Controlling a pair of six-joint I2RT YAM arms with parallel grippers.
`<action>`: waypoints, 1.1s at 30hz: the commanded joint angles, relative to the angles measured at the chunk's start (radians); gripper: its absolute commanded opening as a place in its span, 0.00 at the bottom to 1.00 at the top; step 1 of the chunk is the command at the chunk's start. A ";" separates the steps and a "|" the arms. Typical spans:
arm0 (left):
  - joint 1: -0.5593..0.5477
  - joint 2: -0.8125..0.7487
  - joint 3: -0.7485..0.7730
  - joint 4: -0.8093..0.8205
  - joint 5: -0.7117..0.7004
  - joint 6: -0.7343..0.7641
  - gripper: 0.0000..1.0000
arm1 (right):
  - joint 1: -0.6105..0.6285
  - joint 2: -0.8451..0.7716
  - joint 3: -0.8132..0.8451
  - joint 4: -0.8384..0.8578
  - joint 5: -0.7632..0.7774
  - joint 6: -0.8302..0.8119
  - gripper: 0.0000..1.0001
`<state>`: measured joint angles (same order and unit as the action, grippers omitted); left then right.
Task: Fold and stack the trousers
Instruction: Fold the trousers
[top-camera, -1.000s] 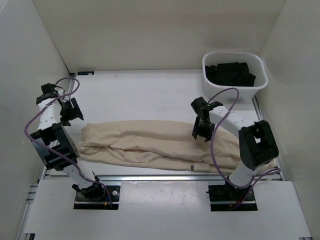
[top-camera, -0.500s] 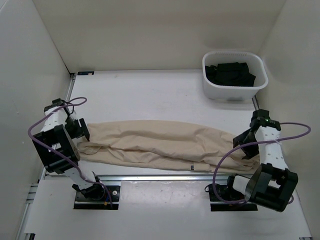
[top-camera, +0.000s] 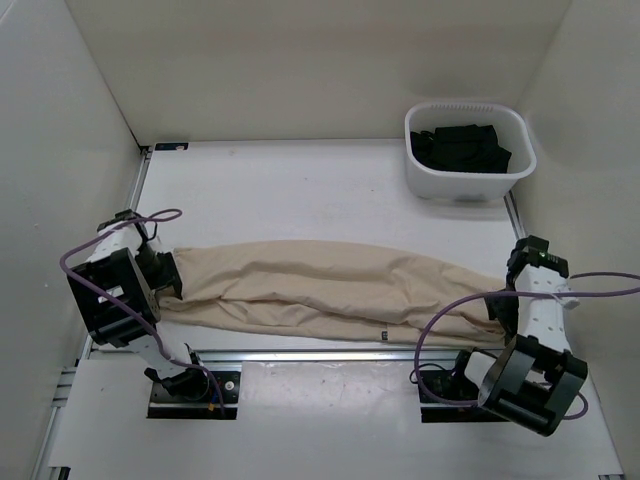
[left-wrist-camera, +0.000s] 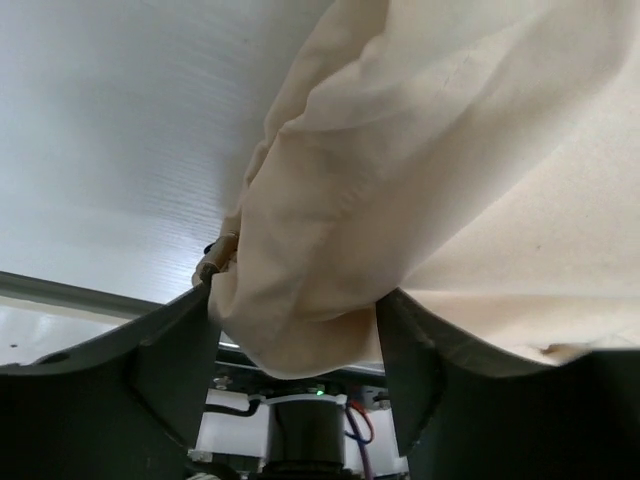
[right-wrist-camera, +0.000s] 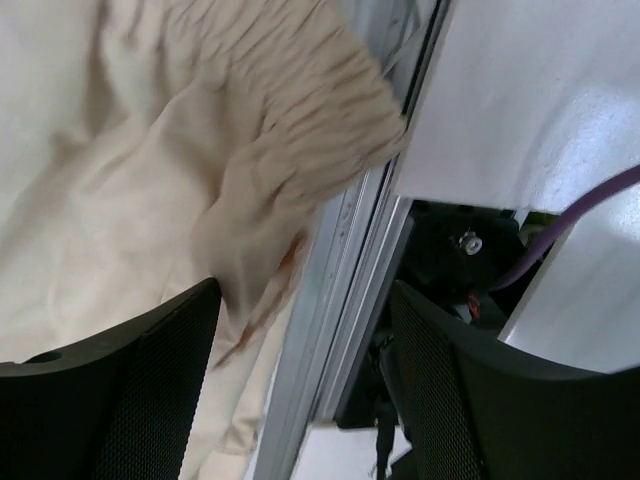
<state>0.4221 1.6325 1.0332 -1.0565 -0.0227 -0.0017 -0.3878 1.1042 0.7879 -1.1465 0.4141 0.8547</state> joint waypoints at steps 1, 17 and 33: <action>0.000 -0.008 -0.013 0.050 -0.003 0.002 0.66 | -0.043 0.013 -0.053 0.095 0.100 0.047 0.74; 0.000 -0.007 0.128 0.059 -0.056 0.002 0.14 | -0.094 0.184 0.045 0.188 0.227 -0.057 0.00; -0.019 -0.028 0.168 0.020 -0.052 0.002 0.14 | -0.094 0.094 -0.052 0.172 0.155 -0.056 0.78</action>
<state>0.4080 1.6547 1.2087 -1.0462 -0.0532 -0.0044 -0.4774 1.1976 0.7784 -1.0161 0.5789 0.7612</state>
